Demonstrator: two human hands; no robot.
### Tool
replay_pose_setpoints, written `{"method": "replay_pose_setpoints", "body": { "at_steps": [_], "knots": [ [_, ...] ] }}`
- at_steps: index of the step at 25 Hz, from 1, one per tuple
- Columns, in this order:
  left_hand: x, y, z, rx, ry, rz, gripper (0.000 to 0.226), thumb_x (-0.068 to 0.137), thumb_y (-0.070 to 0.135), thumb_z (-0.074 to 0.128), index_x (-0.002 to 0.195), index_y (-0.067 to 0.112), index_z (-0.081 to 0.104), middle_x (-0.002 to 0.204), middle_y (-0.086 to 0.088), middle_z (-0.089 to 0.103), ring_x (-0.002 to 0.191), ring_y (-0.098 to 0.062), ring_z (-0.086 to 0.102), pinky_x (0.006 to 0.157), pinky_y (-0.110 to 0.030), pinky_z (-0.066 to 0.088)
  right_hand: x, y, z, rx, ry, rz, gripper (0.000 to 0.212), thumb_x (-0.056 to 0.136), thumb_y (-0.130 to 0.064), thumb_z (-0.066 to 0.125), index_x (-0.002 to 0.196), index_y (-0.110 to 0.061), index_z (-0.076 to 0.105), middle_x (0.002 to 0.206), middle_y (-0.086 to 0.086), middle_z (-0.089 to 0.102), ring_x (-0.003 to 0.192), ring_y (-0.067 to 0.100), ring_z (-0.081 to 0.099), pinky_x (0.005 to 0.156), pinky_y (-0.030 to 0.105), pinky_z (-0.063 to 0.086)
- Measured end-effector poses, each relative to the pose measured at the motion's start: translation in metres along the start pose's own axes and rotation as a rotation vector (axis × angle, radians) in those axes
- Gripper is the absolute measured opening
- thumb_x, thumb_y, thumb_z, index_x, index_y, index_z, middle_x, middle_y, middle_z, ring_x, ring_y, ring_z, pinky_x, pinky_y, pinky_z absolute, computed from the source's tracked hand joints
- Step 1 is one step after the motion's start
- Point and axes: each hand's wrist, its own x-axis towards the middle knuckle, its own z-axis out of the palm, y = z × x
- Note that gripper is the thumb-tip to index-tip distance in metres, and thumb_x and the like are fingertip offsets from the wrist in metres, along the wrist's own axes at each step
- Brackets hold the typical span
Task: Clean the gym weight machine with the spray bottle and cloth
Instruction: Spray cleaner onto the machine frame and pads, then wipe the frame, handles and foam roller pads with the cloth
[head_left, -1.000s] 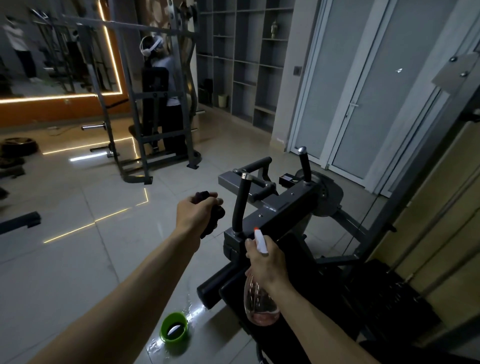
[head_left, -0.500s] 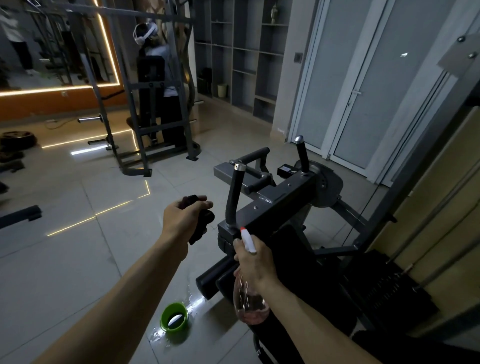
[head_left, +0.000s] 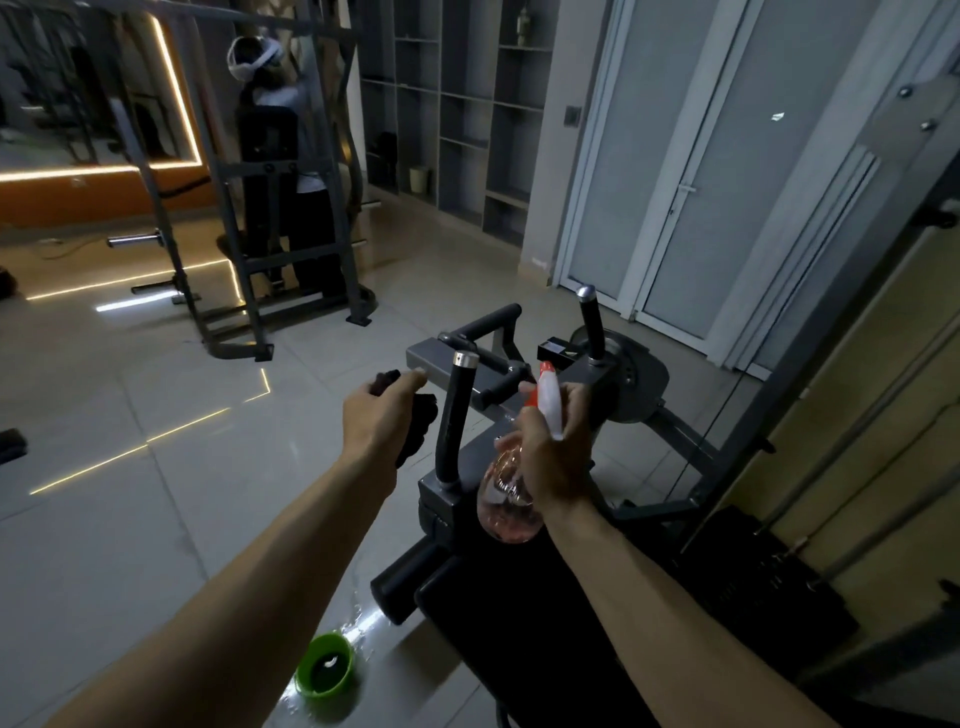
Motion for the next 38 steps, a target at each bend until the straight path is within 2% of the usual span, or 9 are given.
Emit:
{"method": "replay_pose_setpoints", "body": {
  "at_steps": [4,9,17,23,27,30,32,34,38],
  "knots": [
    [0.057,0.013,0.016,-0.098,-0.030,-0.003,0.013,0.089,0.016,0.051,0.089,0.003,0.056,0.077,-0.020,0.059,0.056,-0.023,0.051,0.046,-0.028,0.037,0.057,0.002,0.008,-0.145,0.186,-0.030,0.017,0.087,-0.028,0.067,0.094,-0.019,0.054,0.084,0.001,0.064,0.065,0.018,0.061,0.055,0.033,0.047],
    [0.150,0.014,0.030,-0.065,-0.165,-0.105,0.018,0.088,0.001,0.050,0.099,-0.007,0.062,0.085,-0.030,0.073,0.071,-0.037,0.067,0.061,-0.039,0.049,0.132,0.035,0.038,-0.275,0.312,-0.029,0.010,0.097,-0.033,0.068,0.096,-0.027,0.060,0.086,-0.006,0.061,0.073,0.007,0.061,0.065,0.028,0.051],
    [0.245,0.009,0.045,0.097,-0.492,-0.157,0.015,0.092,0.001,0.055,0.103,-0.006,0.062,0.086,-0.033,0.072,0.075,-0.042,0.067,0.068,-0.045,0.048,0.207,0.083,0.080,-0.436,0.361,0.053,0.013,0.098,-0.030,0.069,0.096,-0.019,0.062,0.090,0.003,0.062,0.067,0.011,0.055,0.053,0.015,0.042],
    [0.259,0.004,0.061,0.106,-0.567,-0.191,0.019,0.092,0.003,0.058,0.110,-0.003,0.060,0.094,-0.034,0.071,0.071,-0.040,0.068,0.062,-0.043,0.049,0.205,0.086,0.068,-0.452,0.321,0.105,0.023,0.088,-0.041,0.077,0.103,-0.038,0.060,0.103,-0.012,0.063,0.089,0.009,0.065,0.075,0.035,0.059],
    [0.243,0.018,0.072,0.059,-0.563,-0.154,0.014,0.093,0.007,0.060,0.107,0.009,0.061,0.105,-0.029,0.070,0.081,-0.034,0.070,0.062,-0.038,0.053,0.189,0.068,0.058,-0.444,0.272,0.149,0.062,0.086,-0.054,0.073,0.140,-0.037,0.049,0.138,-0.015,0.054,0.124,0.009,0.055,0.099,0.034,0.051],
    [0.222,0.050,0.076,-0.061,-0.557,-0.075,0.021,0.095,0.003,0.060,0.113,0.015,0.060,0.113,-0.019,0.067,0.100,-0.032,0.070,0.077,-0.039,0.060,0.175,0.021,0.060,-0.388,0.369,-0.086,0.036,0.099,-0.036,0.063,0.134,-0.029,0.058,0.133,-0.014,0.059,0.125,0.007,0.057,0.092,0.014,0.046],
    [0.204,0.068,0.082,-0.094,-0.621,0.052,0.035,0.093,-0.002,0.062,0.126,0.010,0.060,0.120,-0.019,0.067,0.105,-0.035,0.070,0.085,-0.042,0.060,0.161,-0.014,0.067,-0.261,0.200,-0.180,0.033,0.104,-0.039,0.054,0.133,-0.026,0.062,0.133,-0.007,0.064,0.123,0.009,0.061,0.098,0.026,0.054],
    [0.177,0.077,0.087,-0.037,-0.779,0.222,0.051,0.091,-0.002,0.067,0.139,0.008,0.055,0.127,-0.015,0.067,0.114,-0.029,0.068,0.094,-0.038,0.058,0.144,-0.039,0.074,-0.023,-0.039,-0.066,0.039,0.103,-0.048,0.053,0.136,-0.028,0.060,0.138,-0.001,0.063,0.124,0.012,0.063,0.104,0.039,0.054],
    [0.148,0.077,0.074,0.271,-0.964,0.394,0.076,0.080,0.006,0.070,0.152,0.015,0.045,0.149,-0.002,0.053,0.133,-0.011,0.055,0.105,-0.035,0.050,0.123,-0.048,0.067,0.332,0.052,0.091,0.030,0.100,-0.026,0.066,0.127,-0.014,0.066,0.117,0.010,0.075,0.108,0.026,0.073,0.090,0.048,0.061]
  ]
}}
